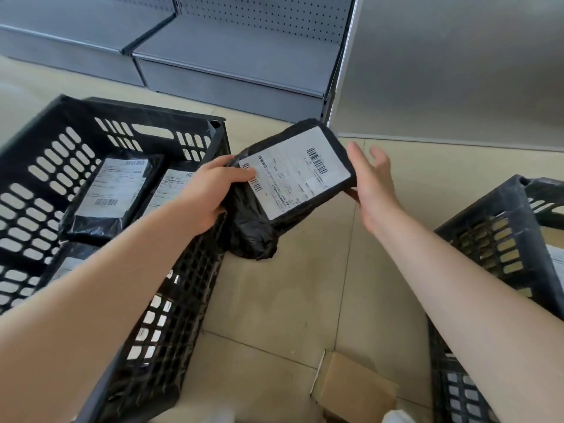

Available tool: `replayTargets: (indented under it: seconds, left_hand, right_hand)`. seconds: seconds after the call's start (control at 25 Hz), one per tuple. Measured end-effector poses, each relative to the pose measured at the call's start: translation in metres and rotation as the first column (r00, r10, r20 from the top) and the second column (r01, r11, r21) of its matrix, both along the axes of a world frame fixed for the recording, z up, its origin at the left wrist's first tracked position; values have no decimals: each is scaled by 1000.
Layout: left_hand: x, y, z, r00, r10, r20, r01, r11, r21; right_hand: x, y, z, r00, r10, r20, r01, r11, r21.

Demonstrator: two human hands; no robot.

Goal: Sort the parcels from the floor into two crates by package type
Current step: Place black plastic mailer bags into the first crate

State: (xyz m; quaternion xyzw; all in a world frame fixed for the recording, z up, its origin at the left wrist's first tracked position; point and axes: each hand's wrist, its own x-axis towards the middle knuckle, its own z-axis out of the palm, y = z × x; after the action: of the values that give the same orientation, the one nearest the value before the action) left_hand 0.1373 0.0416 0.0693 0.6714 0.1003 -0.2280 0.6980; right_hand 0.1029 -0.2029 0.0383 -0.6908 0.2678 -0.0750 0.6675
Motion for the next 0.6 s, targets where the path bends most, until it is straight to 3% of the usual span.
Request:
replayTargets:
  seconds: [0.08, 0.16, 0.24, 0.32, 0.44, 0.52, 0.6]
  left_hand:
    - [7, 9, 9, 996, -79, 49, 76, 995, 60]
    - [12, 12, 12, 974, -212, 84, 193, 962, 191]
    - [15, 10, 12, 933, -351, 75, 318, 905, 283]
    - [16, 7, 11, 880, -473, 49, 433, 840, 328]
    - [13, 6, 6, 839, -541, 61, 488, 796, 357]
    - [11, 6, -4, 857, -499, 128, 408, 809, 423]
    - [10, 3, -16, 923, -350, 161, 256, 870, 421]
  right_hand:
    - [3, -2, 5, 991, 134, 7, -124, 935, -332]
    - [5, -4, 9, 922, 377, -90, -363, 759, -540]
    - [4, 1, 14, 789, 554, -266, -599, 599, -531]
    - [0, 8, 13, 665, 631, -400, -745, 524, -412]
    - [-9, 10, 8, 606, 667, -433, -794, 536, -285]
    - [-13, 6, 3, 663, 635, -396, -740, 635, -221]
    - [-15, -1, -4, 732, 581, -356, -655, 744, -134]
